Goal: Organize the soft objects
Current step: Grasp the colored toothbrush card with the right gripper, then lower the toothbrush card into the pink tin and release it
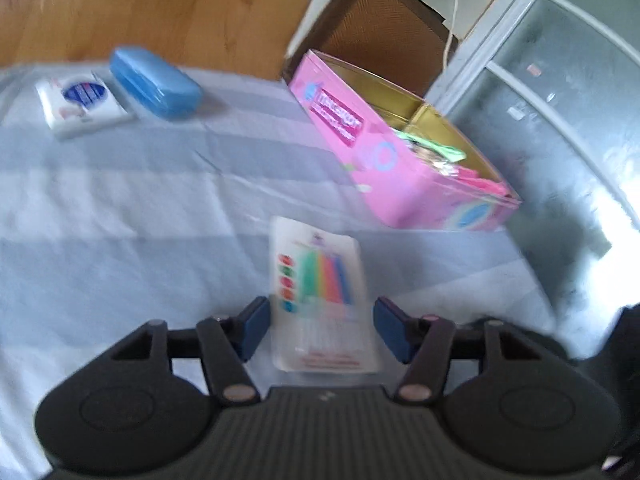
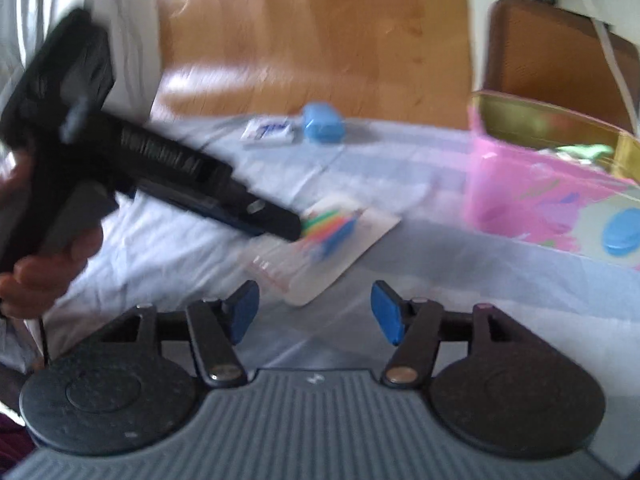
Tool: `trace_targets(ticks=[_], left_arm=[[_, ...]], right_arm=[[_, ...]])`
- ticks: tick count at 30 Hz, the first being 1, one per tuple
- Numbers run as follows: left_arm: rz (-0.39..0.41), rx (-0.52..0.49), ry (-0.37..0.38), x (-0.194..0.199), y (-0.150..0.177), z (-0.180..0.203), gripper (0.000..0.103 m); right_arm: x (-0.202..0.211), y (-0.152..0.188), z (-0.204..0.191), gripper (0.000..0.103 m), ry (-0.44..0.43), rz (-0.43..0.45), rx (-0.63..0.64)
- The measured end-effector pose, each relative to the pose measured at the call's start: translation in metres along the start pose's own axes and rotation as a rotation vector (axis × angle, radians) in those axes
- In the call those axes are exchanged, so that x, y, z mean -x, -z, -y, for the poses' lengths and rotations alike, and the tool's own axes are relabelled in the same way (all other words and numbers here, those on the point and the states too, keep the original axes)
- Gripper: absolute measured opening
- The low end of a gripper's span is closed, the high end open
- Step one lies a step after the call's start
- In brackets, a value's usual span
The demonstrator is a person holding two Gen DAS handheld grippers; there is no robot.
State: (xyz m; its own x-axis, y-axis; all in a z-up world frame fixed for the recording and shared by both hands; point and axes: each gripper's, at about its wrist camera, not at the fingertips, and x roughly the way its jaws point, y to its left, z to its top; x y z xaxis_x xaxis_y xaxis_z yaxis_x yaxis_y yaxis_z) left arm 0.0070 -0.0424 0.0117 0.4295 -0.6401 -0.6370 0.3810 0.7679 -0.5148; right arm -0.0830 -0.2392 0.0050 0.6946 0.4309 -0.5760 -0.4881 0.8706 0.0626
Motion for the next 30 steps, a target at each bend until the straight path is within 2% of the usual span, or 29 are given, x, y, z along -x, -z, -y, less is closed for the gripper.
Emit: trace_targets(ticks=[2, 4, 7, 9, 17, 22, 30], left_arm=[[0.01, 0.016, -0.01, -0.002, 0.0, 0.001, 0.053], [0.013, 0.035, -0.02, 0.0, 0.0, -0.001, 0.047], [0.023, 0.083, 0.014, 0.004, -0.003, -0.004, 0.041], [0.044, 0.089, 0.021, 0.007, -0.005, -0.001, 0.041], [0.132, 0.037, 0.022, 0.018, -0.009, 0.023, 0.041], [0.155, -0.01, 0.039, 0.012, -0.037, 0.046, 0.041], [0.173, -0.121, 0.068, -0.025, -0.091, 0.101, 0.042]], right_arm=[[-0.005, -0.001, -0.006, 0.07, 0.031, 0.011, 0.021], [-0.006, -0.002, -0.002, 0.064, 0.055, 0.025, -0.008], [0.005, 0.0, 0.006, 0.055, 0.064, 0.07, -0.048], [0.009, 0.0, 0.008, 0.048, 0.071, 0.087, -0.058], [0.029, 0.001, 0.007, 0.046, 0.125, 0.195, -0.061], [0.034, -0.014, 0.023, 0.046, 0.197, 0.269, -0.054], [0.051, -0.039, 0.081, 0.046, 0.293, 0.372, -0.12]])
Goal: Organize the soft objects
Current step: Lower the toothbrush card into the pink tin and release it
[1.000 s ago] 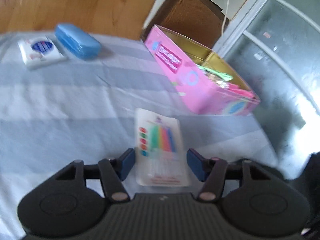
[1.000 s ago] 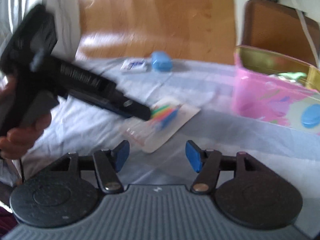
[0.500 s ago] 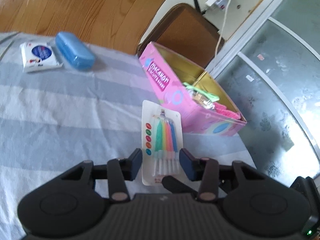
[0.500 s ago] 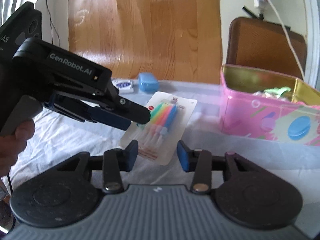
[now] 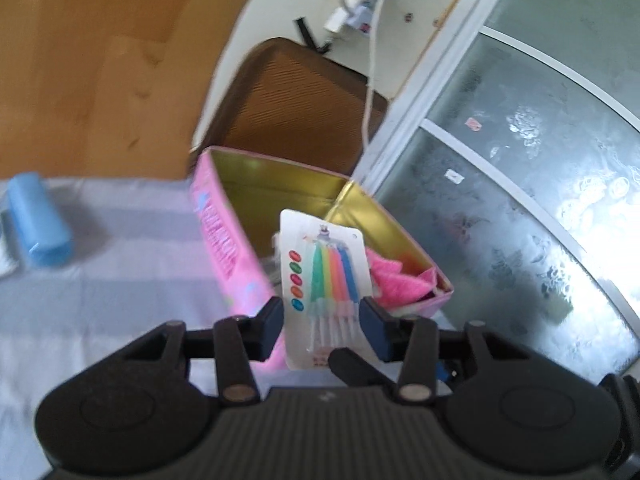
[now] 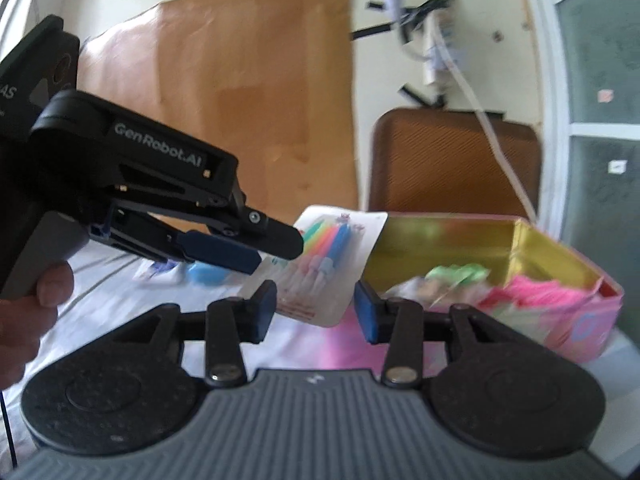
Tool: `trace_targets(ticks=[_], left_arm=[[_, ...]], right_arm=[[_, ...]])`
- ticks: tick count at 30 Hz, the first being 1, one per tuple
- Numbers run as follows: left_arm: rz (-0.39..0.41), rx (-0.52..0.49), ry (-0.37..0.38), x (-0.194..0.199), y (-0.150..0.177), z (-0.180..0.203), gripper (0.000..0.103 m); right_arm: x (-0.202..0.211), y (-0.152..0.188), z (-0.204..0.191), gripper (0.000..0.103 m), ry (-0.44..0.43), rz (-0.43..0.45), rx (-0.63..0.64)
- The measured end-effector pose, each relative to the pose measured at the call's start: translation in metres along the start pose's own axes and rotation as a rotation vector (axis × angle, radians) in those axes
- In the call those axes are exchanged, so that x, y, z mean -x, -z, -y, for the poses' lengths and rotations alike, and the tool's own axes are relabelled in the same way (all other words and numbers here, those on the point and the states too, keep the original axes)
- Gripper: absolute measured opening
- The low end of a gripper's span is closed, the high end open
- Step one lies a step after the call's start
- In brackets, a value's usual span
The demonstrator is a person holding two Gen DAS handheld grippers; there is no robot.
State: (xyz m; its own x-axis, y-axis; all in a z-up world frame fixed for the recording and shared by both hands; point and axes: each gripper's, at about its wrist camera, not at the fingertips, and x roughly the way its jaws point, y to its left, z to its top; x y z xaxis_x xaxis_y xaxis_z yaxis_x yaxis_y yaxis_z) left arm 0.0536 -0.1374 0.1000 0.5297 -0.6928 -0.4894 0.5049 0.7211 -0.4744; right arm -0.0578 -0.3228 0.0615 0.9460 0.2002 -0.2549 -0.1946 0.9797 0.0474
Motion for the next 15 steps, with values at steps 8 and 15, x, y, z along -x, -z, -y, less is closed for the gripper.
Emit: trace_targets(ticks=[8, 15], left_arm=[[-0.007, -0.042, 0.02, -0.078, -0.037, 0.028, 0.042], [-0.021, 0.075, -0.052, -0.138, -0.056, 0.009, 0.045]], right_arm=[[-0.036, -0.018, 0.062, 0.047, 0.084, 0.023, -0.015], [-0.083, -0.006, 0.108, 0.047, 0.215, -0.068, -0.029]])
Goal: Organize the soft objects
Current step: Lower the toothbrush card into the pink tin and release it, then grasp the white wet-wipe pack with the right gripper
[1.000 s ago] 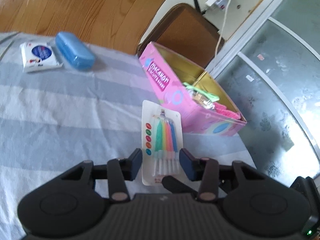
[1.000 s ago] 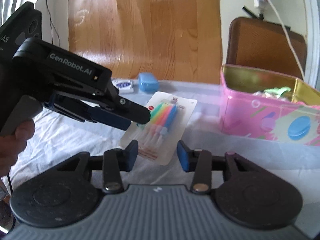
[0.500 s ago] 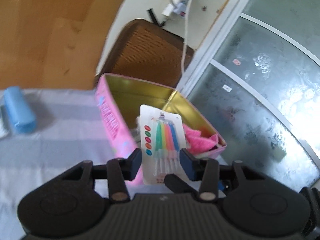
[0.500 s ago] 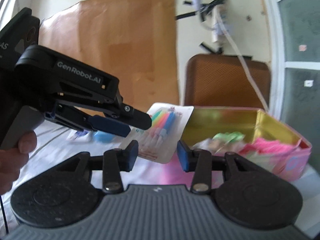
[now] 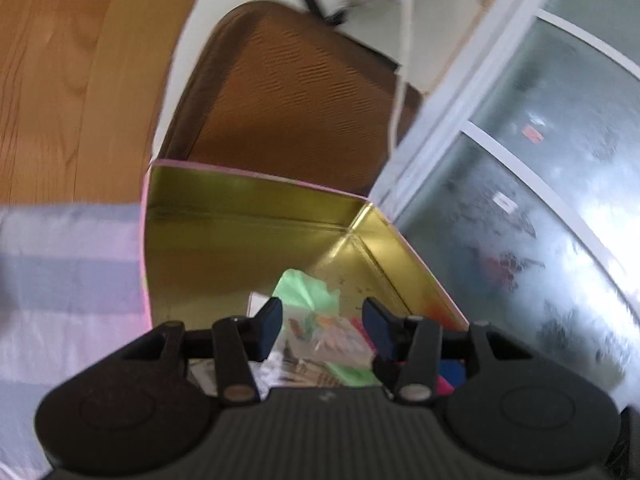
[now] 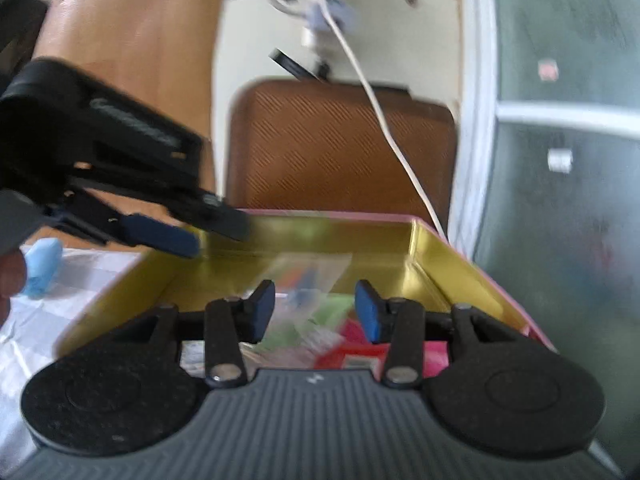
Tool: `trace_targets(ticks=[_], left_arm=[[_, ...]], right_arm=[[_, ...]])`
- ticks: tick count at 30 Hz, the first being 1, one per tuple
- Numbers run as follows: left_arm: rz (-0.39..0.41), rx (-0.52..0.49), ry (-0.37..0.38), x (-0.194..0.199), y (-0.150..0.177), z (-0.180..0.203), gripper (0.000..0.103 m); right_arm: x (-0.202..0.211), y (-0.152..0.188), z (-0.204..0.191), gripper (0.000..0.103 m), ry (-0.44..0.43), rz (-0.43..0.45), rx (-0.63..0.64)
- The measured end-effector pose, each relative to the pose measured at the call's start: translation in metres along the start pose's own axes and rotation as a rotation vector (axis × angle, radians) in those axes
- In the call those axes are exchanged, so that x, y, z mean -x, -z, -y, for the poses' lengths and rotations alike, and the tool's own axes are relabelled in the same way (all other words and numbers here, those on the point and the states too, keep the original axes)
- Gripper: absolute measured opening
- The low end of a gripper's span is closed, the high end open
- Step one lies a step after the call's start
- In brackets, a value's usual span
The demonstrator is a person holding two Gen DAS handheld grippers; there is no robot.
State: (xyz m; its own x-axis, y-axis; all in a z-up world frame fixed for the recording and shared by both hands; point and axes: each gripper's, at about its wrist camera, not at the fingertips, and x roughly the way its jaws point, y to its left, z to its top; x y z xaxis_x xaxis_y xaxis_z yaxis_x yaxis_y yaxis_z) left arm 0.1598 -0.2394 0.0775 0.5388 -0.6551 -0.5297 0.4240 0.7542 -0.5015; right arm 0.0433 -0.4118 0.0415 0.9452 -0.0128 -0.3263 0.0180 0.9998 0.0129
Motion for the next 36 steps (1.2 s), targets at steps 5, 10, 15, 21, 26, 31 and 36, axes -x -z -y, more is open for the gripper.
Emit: trace_targets(ticks=[5, 10, 15, 21, 26, 31, 36], left_arm=[[0.006, -0.047, -0.047, 0.008, 0.015, -0.005, 0.045], [0.016, -0.13, -0.088, 0.032, 0.035, 0.002, 0.048], [0.047, -0.214, -0.135, 0.071, 0.053, 0.007, 0.049], [0.074, -0.236, -0.228, 0.118, 0.068, -0.017, 0.052], [0.09, -0.208, -0.315, 0.154, 0.08, -0.058, 0.052], [0.107, -0.168, -0.396, 0.184, 0.089, -0.102, 0.052], [0.124, -0.106, -0.468, 0.216, 0.097, -0.157, 0.054]], right_arm=[[0.016, 0.012, 0.006, 0.047, -0.019, 0.018, -0.057], [0.036, 0.015, -0.001, 0.047, -0.044, 0.044, -0.087], [0.061, 0.017, -0.017, 0.048, -0.08, 0.058, -0.1], [0.076, 0.015, -0.053, 0.048, -0.134, 0.048, -0.089], [0.077, 0.012, -0.091, 0.048, -0.187, 0.02, -0.057], [0.073, 0.008, -0.133, 0.048, -0.241, -0.012, -0.011], [0.065, 0.007, -0.177, 0.048, -0.309, -0.057, 0.034]])
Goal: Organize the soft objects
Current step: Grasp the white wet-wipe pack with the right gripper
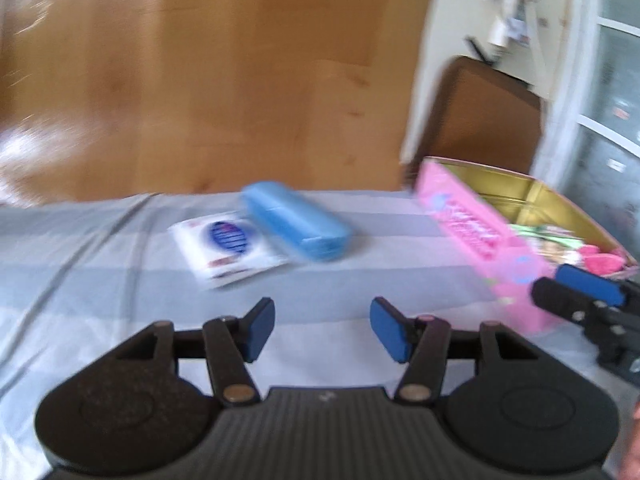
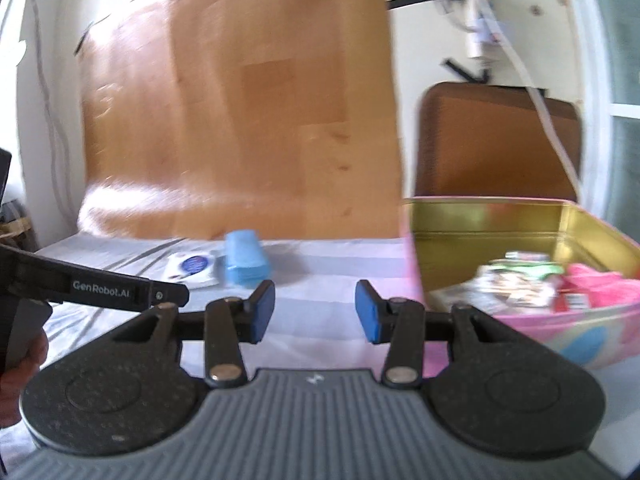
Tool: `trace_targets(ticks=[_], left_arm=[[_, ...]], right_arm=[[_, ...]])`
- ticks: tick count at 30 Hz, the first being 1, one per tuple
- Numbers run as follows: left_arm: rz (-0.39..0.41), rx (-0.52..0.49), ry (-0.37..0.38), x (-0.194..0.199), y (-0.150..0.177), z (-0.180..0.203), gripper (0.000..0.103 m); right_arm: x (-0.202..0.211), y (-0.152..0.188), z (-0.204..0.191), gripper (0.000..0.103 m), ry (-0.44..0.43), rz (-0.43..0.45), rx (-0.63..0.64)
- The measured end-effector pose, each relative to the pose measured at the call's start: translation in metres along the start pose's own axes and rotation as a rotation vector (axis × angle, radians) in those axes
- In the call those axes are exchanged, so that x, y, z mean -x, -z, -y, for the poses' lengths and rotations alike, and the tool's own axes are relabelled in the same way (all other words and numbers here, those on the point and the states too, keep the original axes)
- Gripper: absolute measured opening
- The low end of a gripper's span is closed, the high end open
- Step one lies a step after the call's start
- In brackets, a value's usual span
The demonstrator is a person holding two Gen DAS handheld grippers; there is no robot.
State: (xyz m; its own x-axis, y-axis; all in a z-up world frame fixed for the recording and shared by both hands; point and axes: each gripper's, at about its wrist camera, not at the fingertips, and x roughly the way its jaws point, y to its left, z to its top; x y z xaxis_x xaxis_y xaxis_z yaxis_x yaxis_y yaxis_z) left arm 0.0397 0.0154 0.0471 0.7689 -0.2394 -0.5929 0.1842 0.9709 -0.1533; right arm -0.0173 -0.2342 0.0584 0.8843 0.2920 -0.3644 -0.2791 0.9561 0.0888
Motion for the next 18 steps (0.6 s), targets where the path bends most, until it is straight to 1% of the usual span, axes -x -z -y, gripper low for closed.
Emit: trace_targets(ticks=[6, 10, 11, 12, 13, 14, 16, 17, 18], left_arm=[[0.009, 0.093, -0.163, 0.001, 0.014, -0.078, 0.054], [0.017, 0.158, -0.249, 0.0, 0.029, -0.116, 0.054], [0.044, 0.19, -0.218, 0.005, 0.029, -0.122, 0.058], [0.065, 0.205, -0.211, 0.009, 0.03, -0.125, 0.064], [0.064, 0.219, -0.219, 0.009, 0.03, -0.127, 0.063], [0.06, 0.231, -0.212, 0.009, 0.03, -0.129, 0.063], [0.068, 0.252, -0.2, 0.011, 0.03, -0.132, 0.063], [0.071, 0.262, -0.195, 0.012, 0.03, -0.134, 0.063], [0.072, 0.267, -0.192, 0.011, 0.032, -0.135, 0.063]], right_arm=[[-0.038, 0.0, -0.044, 0.047, -0.106, -0.107, 0.037], [-0.08, -0.003, -0.077, 0.047, -0.156, -0.173, 0.075], [-0.092, -0.005, -0.084, 0.048, -0.161, -0.187, 0.08], [-0.105, -0.008, -0.092, 0.048, -0.166, -0.203, 0.087], [-0.118, -0.01, -0.099, 0.048, -0.171, -0.217, 0.096], [-0.13, -0.013, -0.107, 0.048, -0.175, -0.225, 0.107], [-0.153, -0.017, -0.121, 0.053, -0.167, -0.227, 0.137], [-0.163, -0.019, -0.126, 0.058, -0.156, -0.232, 0.145], [-0.173, -0.021, -0.128, 0.061, -0.153, -0.244, 0.147]])
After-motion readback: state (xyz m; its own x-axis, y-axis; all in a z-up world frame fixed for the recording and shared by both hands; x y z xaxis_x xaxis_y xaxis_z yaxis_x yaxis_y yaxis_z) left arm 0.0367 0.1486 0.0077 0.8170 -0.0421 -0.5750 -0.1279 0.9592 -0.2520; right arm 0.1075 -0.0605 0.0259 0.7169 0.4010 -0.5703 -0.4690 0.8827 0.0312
